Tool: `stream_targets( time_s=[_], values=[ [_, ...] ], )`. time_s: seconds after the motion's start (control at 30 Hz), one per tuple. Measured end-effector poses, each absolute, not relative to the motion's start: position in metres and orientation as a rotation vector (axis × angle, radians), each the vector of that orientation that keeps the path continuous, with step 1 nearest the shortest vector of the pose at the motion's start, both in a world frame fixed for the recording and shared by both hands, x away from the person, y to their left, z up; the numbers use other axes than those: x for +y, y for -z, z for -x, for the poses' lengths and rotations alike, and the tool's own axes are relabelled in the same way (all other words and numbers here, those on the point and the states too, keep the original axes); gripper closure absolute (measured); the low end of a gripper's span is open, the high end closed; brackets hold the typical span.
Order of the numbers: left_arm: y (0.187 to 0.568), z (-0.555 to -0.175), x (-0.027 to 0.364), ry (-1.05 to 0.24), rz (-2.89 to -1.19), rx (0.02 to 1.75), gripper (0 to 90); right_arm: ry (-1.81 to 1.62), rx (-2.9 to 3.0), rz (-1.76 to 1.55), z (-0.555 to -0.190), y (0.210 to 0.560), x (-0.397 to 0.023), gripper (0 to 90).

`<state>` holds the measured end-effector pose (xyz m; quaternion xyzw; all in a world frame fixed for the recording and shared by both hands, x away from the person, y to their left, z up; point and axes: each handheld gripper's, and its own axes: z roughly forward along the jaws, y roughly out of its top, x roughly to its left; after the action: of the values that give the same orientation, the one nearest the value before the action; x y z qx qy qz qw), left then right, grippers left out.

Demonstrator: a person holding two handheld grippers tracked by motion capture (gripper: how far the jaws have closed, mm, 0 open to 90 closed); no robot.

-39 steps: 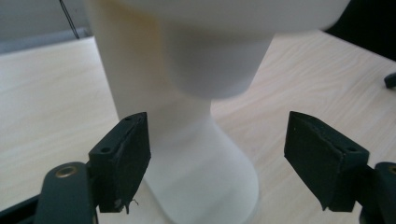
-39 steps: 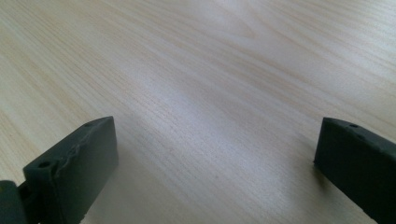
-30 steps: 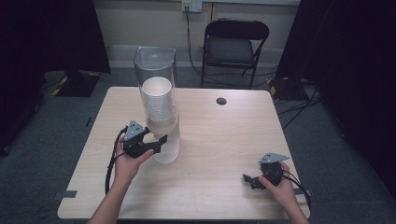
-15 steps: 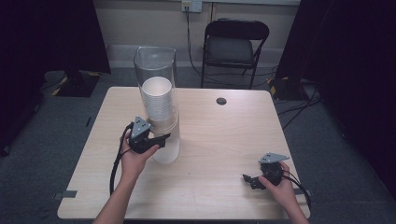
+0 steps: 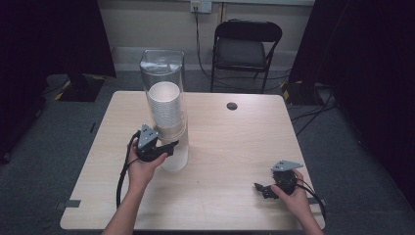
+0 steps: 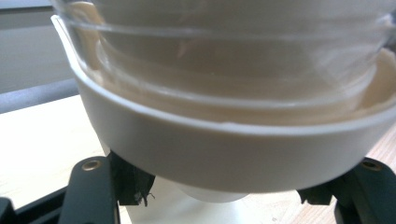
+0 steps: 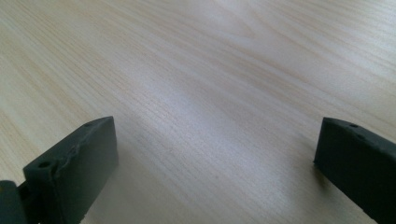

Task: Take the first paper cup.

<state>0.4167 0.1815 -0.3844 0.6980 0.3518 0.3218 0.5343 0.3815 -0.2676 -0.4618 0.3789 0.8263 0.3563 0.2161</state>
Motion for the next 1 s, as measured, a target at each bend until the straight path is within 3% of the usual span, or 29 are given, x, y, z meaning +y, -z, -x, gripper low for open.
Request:
stream_targets(
  time_s=[1.0],
  values=[
    [0.3846, -0.4151, 0.1755, -0.801, -1.726, 0.86, 35.2, -0.988, 2.29, -1.05, -0.3815, 0.4619, -0.2676, 0.0]
  ],
)
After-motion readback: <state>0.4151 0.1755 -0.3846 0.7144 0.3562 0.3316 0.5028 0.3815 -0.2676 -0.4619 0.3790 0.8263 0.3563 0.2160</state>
